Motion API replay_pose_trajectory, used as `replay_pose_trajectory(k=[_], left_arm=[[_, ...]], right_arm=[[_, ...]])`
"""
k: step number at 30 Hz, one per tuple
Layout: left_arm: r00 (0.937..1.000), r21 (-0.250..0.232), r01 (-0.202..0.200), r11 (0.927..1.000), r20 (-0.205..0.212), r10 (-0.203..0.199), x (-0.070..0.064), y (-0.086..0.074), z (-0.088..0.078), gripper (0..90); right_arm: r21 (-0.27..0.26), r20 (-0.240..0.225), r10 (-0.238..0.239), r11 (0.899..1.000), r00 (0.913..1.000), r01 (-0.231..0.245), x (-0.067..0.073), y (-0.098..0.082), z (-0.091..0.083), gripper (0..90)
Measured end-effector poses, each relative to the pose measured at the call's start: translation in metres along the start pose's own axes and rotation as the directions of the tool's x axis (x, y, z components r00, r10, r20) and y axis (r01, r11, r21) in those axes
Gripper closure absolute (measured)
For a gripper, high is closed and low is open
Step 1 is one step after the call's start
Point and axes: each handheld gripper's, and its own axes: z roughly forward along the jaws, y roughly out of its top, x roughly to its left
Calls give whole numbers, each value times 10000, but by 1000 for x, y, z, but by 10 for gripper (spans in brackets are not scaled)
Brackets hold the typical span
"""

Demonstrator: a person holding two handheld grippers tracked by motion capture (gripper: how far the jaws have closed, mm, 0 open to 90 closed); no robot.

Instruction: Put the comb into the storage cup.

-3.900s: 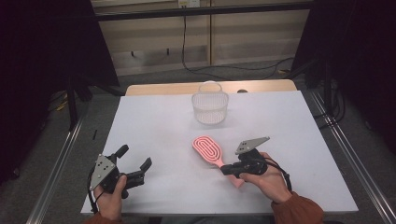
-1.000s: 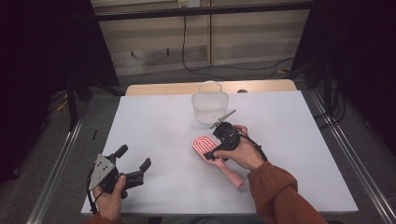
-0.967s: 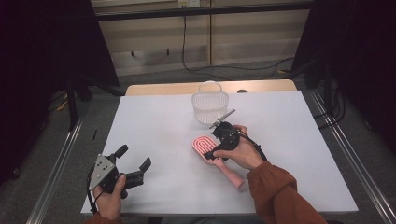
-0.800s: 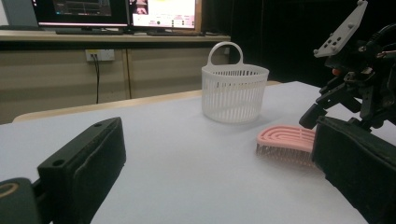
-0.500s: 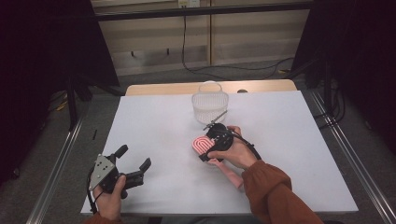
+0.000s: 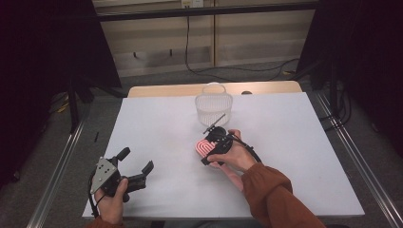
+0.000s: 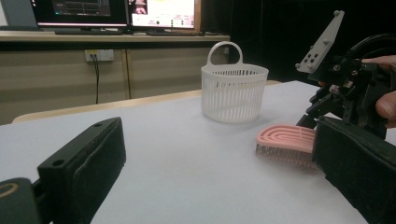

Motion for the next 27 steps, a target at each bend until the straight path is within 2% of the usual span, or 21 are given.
replay_pose_trajectory(k=[5, 9, 11, 25, 27], left_arm=[[10000, -1, 3, 10000, 19, -3, 0, 0, 0, 31], [10000, 8, -30, 10000, 13, 30, 0, 0, 0, 31], [10000, 22, -69, 10000, 44, 69, 0, 0, 0, 31], [10000, 23, -51, 10000, 28, 50, 1, 0, 0, 31], [9999, 25, -140, 9999, -5, 140, 0, 0, 0, 31]], right_arm=[[332, 74, 110, 9994, 9999, -113, 0, 4, 2, 79], [491, 23, 297, 9984, 9996, -298, 1, 6, 2, 149], [681, 43, 433, 9967, 9991, -435, 1, 6, 3, 155], [764, 115, 953, 9925, 9954, -959, 4, 7, 6, 171], [791, 178, 882, 9929, 9959, -893, 5, 8, 6, 172]])
